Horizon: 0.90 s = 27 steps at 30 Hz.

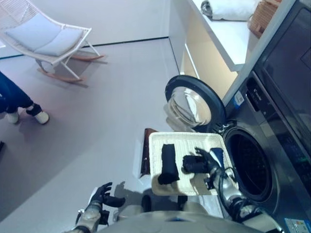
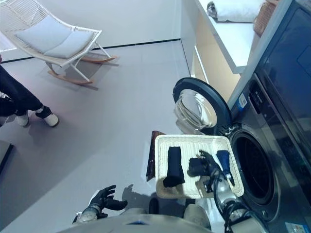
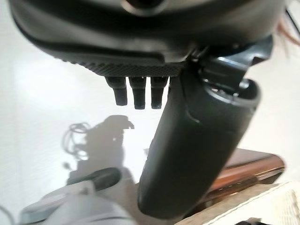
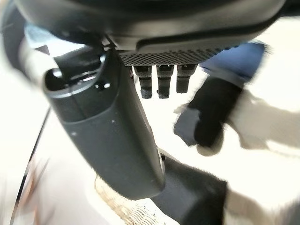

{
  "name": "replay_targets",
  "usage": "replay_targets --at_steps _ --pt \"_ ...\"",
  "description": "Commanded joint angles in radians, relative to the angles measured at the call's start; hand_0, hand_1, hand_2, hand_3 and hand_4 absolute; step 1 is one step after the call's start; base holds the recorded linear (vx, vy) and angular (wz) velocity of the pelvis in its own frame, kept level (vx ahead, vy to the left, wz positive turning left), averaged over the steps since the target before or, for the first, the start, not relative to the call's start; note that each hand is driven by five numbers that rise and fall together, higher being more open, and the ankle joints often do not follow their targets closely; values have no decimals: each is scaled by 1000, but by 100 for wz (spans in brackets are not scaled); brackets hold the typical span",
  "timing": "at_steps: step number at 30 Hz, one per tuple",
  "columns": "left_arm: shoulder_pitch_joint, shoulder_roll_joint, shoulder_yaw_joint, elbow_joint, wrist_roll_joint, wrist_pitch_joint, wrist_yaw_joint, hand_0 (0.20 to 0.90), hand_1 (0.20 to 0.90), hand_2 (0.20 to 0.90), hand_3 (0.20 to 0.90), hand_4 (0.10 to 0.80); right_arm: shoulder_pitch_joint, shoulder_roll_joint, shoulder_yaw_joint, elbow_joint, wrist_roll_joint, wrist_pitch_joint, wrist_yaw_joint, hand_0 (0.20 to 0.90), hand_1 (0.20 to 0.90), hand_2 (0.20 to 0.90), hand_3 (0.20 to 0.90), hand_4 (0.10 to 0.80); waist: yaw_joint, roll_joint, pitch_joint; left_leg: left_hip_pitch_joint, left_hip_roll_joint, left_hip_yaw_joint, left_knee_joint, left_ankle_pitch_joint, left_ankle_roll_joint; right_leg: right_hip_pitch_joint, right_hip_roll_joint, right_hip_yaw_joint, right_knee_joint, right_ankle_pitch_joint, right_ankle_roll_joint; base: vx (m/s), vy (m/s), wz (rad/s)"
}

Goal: Pick up the clothes and place them into the washing machine

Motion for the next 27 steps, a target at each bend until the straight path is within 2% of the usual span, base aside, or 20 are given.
replay_targets --at_steps 1,6,12,15,19,23,27 --pt "-8 27 6 14 -13 -56 12 900 900 900 900 800 -93 -59 20 -83 -53 -55 -68 900 900 900 900 800 1 -43 -37 -82 -30 -69 15 -3 -9 77 -37 7 -39 -21 76 0 -36 15" --pt "-14 27 12 32 -29 -51 22 900 900 900 900 800 -175 -54 90 -91 -46 -54 -46 900 900 900 900 800 21 -31 -39 -91 -30 -79 -8 10 -14 77 -39 -5 -64 -22 83 5 -10 5" --pt "-5 44 35 36 -58 -47 38 900 900 900 900 800 -282 4 158 -16 -48 -42 -63 900 900 900 900 800 55 -33 -23 -103 -36 -96 -10 10 -10 75 -44 -8 -64 -22 88 -5 14 6" --pt "-19 47 34 29 -83 -53 43 900 900 900 900 800 -328 14 171 31 -48 -33 -80 900 900 900 900 800 67 -33 0 -134 -42 -105 -10 20 -10 50 -49 -15 -64 -12 88 -115 15 8" --pt "-78 50 3 -2 -125 -71 69 900 900 900 900 800 -449 18 191 152 -37 -17 -125 900 900 900 900 800 90 -14 67 -227 -62 -134 -1 49 -10 -39 -60 -32 -49 19 84 -228 37 28" --pt "-118 50 -34 -24 -149 -79 89 900 900 900 900 800 -558 -8 193 243 -18 1 -154 900 900 900 900 800 98 10 122 -290 -76 -150 13 71 -3 -134 -75 -36 40 13 77 -142 76 32" --pt "-138 59 -39 -38 -164 -86 100 900 900 900 900 800 -607 -28 194 264 -11 7 -173 900 900 900 900 800 104 22 145 -323 -79 -146 18 80 -3 -188 -79 -29 83 7 76 -86 81 -1"
